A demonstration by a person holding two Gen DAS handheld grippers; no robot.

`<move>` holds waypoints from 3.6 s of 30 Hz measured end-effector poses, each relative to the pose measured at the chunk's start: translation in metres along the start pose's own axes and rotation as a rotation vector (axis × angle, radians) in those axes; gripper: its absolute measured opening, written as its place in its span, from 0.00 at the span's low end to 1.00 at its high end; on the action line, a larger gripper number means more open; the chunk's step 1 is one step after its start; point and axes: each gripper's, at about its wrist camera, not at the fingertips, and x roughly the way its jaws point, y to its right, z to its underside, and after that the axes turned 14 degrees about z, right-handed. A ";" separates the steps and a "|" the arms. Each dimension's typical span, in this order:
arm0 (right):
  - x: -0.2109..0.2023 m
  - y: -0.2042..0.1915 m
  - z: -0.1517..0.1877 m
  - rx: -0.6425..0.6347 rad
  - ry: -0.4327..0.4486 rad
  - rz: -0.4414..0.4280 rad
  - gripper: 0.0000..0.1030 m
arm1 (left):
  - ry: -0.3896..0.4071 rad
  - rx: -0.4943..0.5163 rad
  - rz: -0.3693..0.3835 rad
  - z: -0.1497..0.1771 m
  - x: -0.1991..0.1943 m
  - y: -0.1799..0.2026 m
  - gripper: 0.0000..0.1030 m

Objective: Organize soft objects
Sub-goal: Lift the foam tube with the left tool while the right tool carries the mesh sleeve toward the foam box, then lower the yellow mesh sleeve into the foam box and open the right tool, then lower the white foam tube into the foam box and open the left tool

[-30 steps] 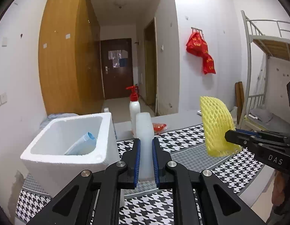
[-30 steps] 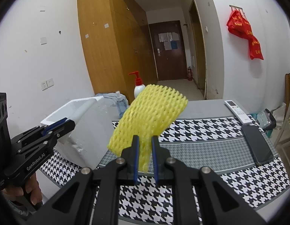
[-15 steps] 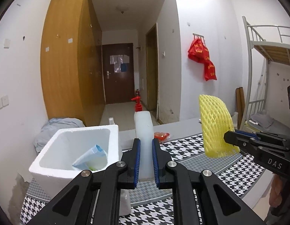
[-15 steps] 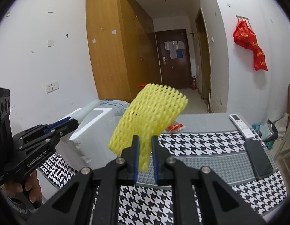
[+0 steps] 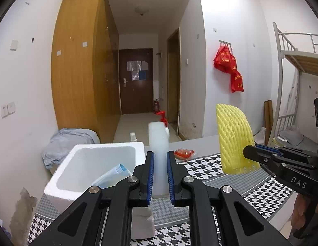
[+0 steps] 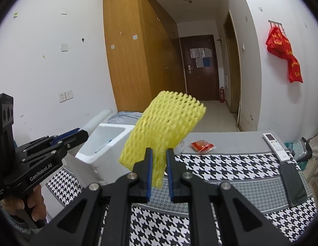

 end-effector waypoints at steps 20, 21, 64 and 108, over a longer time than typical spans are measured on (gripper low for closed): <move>0.009 -0.041 -0.015 -0.019 0.010 -0.026 0.15 | 0.036 -0.008 -0.041 -0.007 -0.023 -0.045 0.13; 0.009 -0.043 -0.016 -0.023 0.012 -0.030 0.15 | 0.037 -0.010 -0.043 -0.007 -0.024 -0.047 0.13; 0.073 -0.139 -0.028 -0.140 -0.079 -0.183 0.15 | 0.063 -0.061 -0.223 0.002 -0.051 -0.124 0.13; 0.082 -0.145 -0.025 -0.155 -0.098 -0.199 0.94 | 0.048 -0.096 -0.254 0.004 -0.051 -0.134 0.14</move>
